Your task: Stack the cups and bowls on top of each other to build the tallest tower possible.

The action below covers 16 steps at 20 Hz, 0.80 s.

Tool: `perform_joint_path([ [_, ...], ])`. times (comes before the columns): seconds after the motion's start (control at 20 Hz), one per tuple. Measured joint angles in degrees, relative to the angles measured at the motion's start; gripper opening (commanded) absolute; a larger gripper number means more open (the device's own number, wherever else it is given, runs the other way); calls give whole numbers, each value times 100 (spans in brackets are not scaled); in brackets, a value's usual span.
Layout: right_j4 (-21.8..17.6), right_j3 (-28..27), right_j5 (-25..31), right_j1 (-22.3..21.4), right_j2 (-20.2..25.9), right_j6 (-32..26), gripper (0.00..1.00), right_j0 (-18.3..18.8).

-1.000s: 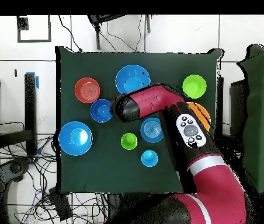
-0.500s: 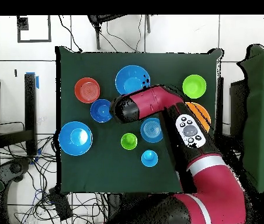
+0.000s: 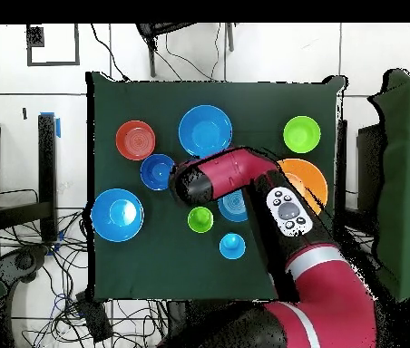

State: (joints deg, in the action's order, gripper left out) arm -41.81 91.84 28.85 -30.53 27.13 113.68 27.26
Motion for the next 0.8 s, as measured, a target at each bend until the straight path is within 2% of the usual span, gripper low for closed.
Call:
perform_joint_path([
  [0.35, 2, 709, -507, -230, -517, 0, 100, -347],
  [0.8, 8, 1266, -1062, -352, -1173, 0, 100, -804],
])
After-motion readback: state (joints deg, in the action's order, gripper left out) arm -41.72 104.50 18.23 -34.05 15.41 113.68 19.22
